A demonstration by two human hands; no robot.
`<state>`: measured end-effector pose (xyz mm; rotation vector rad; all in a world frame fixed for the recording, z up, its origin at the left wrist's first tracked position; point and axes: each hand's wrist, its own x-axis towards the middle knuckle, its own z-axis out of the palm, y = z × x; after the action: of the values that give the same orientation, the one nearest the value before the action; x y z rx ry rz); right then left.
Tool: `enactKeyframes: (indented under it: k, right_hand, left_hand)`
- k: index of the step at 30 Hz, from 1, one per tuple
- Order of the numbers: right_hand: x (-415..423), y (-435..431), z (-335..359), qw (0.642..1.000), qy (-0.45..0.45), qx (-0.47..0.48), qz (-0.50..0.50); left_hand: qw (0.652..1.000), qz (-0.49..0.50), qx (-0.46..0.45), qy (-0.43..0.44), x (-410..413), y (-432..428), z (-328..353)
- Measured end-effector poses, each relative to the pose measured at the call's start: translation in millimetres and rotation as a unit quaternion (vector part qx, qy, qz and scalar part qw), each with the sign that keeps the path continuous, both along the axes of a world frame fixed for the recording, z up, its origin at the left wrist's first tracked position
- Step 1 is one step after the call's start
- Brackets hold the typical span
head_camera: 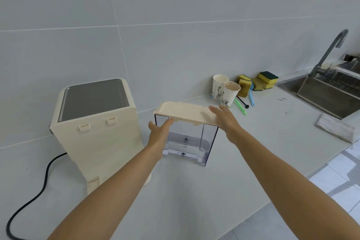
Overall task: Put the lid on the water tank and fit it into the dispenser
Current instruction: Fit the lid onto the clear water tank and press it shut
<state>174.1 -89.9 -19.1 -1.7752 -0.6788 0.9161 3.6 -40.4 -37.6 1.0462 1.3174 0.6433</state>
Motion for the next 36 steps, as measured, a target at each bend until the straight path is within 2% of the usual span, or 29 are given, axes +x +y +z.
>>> enactKeyframes:
  k: [7,12,16,20,26,28,32,36]
  right_hand:
    - [2.7,19.1,1.6,0.996,-0.059,-0.025,0.061]
    - [2.3,13.3,2.3,0.984,-0.126,-0.067,0.108]
    - [4.2,3.1,3.5,0.977,-0.146,-0.097,0.124]
    - [5.8,-7.8,5.7,0.965,-0.169,-0.145,0.139]
    - [-13.0,-18.9,4.2,0.917,-0.277,-0.218,0.186]
    - [-17.9,-22.6,-0.5,0.911,-0.292,-0.223,0.187]
    - [-21.8,-30.9,-0.7,0.909,-0.303,-0.217,0.187]
    - [-14.9,-35.5,11.3,0.887,-0.355,-0.238,0.176]
  left_hand:
    - [0.999,0.035,-0.036,-0.014,24.1,3.2,4.5]
    - [0.997,0.066,-0.011,-0.024,38.4,4.7,2.6]
    - [0.999,0.025,-0.028,-0.014,39.7,12.3,-6.0]
    - [0.998,-0.043,-0.014,-0.04,34.4,22.5,-5.8]
    - [0.988,-0.146,0.042,-0.04,44.1,23.4,-4.7]
    - [0.981,-0.188,0.044,-0.032,46.1,24.6,-3.1]
    - [0.967,-0.247,0.055,0.012,47.2,25.2,4.6]
    - [0.941,-0.265,0.169,0.123,50.2,23.4,12.6]
